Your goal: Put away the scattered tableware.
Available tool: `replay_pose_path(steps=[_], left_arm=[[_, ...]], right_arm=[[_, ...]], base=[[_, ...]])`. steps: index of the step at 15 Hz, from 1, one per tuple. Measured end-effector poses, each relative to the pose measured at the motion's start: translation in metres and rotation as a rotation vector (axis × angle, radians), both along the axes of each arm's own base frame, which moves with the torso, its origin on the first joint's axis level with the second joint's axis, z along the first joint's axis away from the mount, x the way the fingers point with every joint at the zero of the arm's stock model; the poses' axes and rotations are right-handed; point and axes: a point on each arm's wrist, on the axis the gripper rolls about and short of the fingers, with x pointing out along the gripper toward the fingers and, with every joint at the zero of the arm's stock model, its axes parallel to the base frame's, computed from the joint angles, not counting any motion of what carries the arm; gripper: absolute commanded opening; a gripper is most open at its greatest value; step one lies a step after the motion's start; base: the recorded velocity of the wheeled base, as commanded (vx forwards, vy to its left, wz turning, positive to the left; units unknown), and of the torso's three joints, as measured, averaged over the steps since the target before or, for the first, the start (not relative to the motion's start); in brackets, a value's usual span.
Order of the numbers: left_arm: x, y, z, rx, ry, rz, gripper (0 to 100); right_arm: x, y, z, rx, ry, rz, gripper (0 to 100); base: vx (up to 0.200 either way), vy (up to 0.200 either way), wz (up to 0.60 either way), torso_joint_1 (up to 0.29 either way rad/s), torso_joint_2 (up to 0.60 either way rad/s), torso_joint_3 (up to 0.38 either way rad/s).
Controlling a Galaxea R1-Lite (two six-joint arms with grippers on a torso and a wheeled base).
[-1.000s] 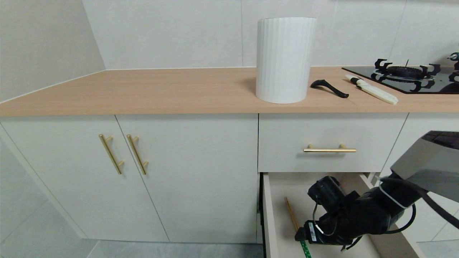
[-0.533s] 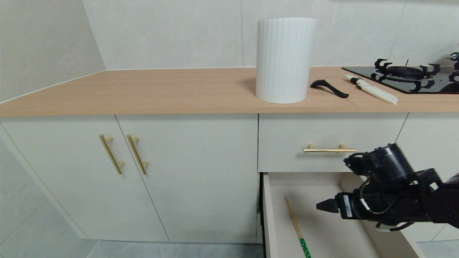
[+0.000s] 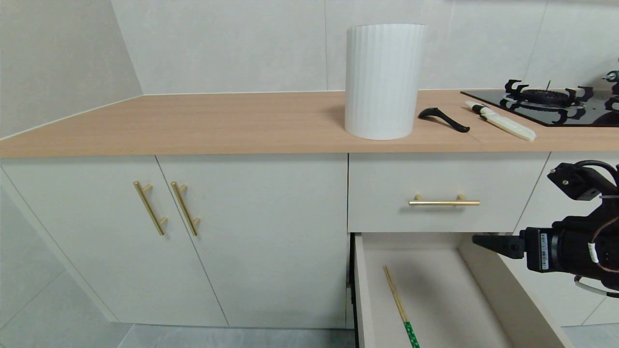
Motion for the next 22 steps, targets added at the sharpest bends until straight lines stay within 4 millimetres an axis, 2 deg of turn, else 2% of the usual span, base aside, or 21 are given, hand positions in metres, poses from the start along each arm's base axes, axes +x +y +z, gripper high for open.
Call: replay_pose_path(steps=[6,22], left_arm=[[0.0,0.0,0.0,0.0,-0.002,0.0,100],[0.0,0.0,0.0,0.0,-0.001,0.0,100]], right_arm=[[-0.004,-0.001,0.005,0.009,-0.026,0.001,100],[0.008,0.003,-0.01,-0.011,0.043,0.004,100]], base=[[0.0,0.0,0.0,0.032,-0.15,-0.153],[0.0,0.0,0.0,0.191,-0.48,-0.281]])
